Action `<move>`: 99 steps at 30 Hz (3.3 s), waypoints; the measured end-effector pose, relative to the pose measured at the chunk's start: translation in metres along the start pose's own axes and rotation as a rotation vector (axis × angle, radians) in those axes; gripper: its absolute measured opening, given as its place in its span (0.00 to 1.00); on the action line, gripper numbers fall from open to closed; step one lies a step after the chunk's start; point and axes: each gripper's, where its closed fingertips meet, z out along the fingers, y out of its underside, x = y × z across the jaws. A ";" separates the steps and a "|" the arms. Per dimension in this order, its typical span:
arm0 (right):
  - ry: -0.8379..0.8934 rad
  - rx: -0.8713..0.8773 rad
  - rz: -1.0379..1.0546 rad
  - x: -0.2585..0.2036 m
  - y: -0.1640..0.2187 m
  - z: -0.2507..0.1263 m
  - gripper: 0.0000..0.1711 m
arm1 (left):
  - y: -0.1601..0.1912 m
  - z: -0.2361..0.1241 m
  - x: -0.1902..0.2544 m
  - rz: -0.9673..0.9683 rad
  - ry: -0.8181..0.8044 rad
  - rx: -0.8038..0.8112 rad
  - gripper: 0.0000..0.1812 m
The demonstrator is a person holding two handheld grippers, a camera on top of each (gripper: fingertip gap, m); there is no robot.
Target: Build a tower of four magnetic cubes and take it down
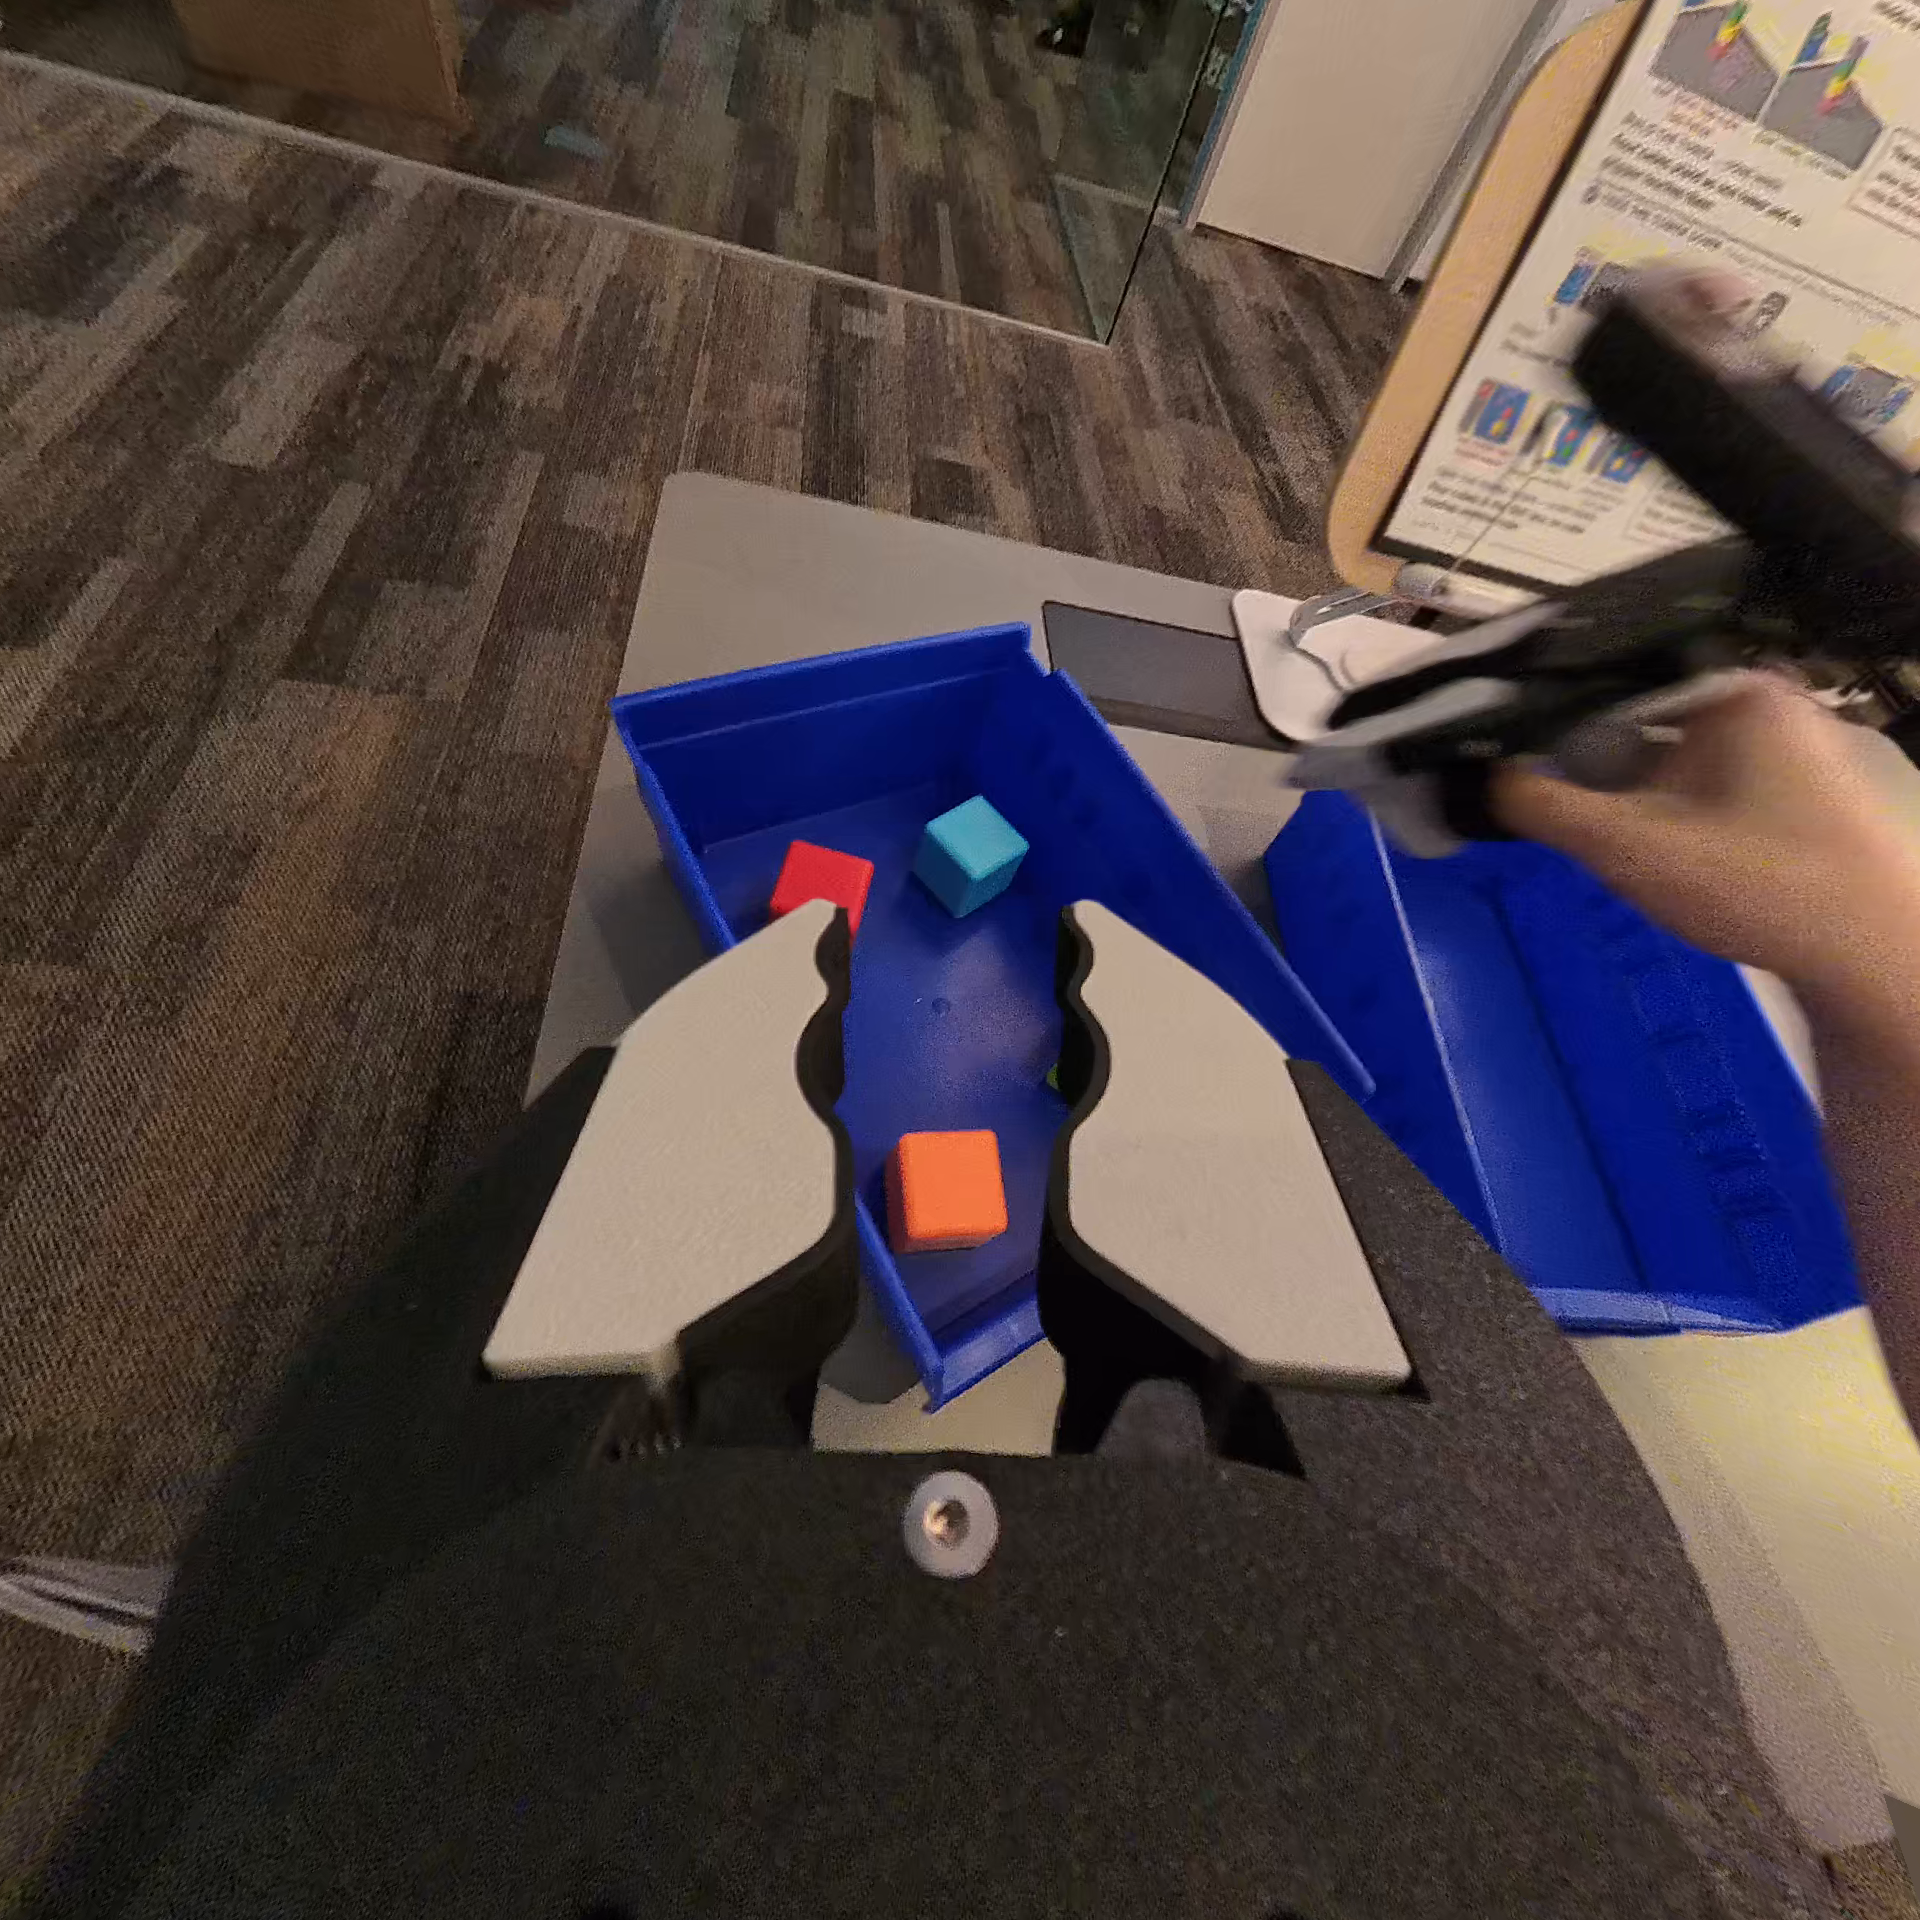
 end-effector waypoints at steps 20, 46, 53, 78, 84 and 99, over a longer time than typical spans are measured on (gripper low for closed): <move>-0.123 -0.343 0.496 0.146 0.273 -0.026 0.04 | -0.003 0.022 0.046 0.097 0.041 -0.063 0.18; 0.022 -0.288 0.896 0.369 0.488 -0.129 0.03 | 0.006 0.065 0.079 0.230 -0.058 -0.192 0.17; 0.105 -0.208 0.961 0.383 0.501 -0.138 0.23 | 0.007 0.068 0.053 0.220 -0.148 -0.207 0.22; 0.412 0.339 0.695 0.356 0.383 -0.268 0.32 | 0.138 0.134 -0.085 -0.036 -0.354 -0.780 0.05; 0.366 0.299 0.629 0.344 0.364 -0.244 0.31 | 0.132 0.154 -0.072 0.095 -0.296 -0.760 0.05; 0.287 0.139 0.477 0.324 0.342 -0.185 0.31 | 0.134 0.194 0.003 0.364 -0.073 -0.778 0.05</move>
